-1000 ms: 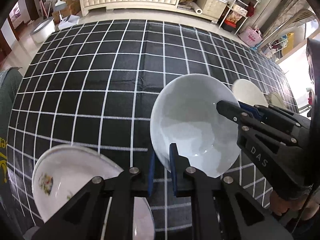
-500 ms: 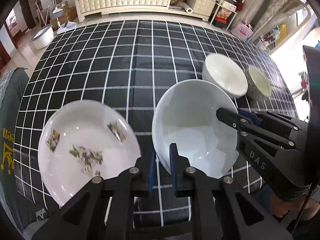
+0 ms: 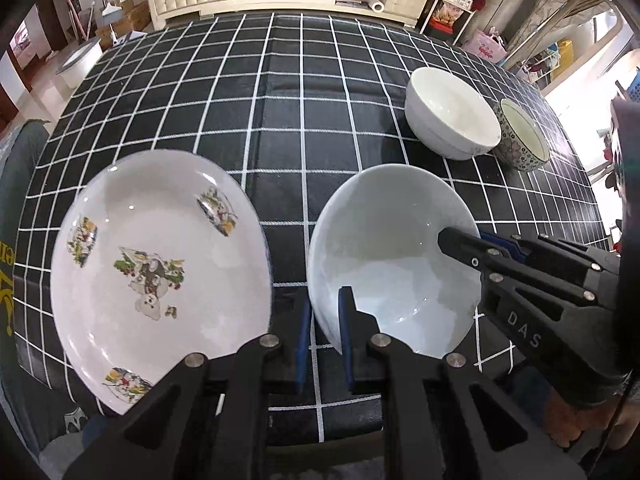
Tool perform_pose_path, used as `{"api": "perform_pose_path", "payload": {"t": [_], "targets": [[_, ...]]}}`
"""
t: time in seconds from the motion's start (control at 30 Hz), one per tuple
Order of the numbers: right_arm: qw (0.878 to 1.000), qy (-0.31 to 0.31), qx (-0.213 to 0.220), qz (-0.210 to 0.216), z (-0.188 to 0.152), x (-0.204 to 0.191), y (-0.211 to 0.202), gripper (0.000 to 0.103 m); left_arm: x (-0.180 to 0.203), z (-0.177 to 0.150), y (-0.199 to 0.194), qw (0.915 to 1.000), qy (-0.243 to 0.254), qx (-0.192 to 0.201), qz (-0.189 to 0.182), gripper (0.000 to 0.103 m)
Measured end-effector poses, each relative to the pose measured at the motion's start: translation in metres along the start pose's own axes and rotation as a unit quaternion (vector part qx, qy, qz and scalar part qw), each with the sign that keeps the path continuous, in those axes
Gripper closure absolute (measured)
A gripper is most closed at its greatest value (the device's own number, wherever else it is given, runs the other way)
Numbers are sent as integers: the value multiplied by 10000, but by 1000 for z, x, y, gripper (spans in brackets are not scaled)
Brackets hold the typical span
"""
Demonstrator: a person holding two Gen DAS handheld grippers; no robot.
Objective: Organize plates and bowls
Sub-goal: 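Lift the plain white bowl with both grippers toward the plate stack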
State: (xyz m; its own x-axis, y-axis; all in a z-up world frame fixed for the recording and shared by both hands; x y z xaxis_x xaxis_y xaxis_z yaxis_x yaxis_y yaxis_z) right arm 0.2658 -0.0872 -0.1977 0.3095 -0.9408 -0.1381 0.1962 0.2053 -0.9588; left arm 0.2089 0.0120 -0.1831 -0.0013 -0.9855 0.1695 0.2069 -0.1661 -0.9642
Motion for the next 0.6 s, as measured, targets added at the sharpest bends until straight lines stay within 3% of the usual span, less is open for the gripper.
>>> {"api": "perform_pose_path", "payload": {"t": [0.3,0.4,0.5,0.6], "targets": [[9999,42,-115,3,-6,3,7,89,0,-1,9,10000,-28,-48,-9,93],[9995,-143,-68,-260,-7,-1,4,89,0,-1,10,10000,-5,-4,63,93],[9993,-126,-30,-364,-8,0,0,86,-1,-4,7,9998,4,110,149,93],[9990,-26,80,-442,-9,5,-8,77,-3,-4,-6,9994,14,298,203,93]]}}
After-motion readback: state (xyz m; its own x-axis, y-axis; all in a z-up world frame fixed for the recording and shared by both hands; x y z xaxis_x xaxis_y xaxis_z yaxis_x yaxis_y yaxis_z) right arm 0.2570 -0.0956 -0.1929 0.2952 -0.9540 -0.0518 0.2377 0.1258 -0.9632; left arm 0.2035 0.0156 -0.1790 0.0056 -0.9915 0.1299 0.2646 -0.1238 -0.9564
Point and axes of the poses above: each gripper's, at about its wrist camera, not at the fingertips, and y roughly the way its jaws point, x to its right, z to its top, the point moved 2 cm from there along y, roughly the way its jaws point, and after that the axes turned 6 degrees about -x, right-handed, at the moved point
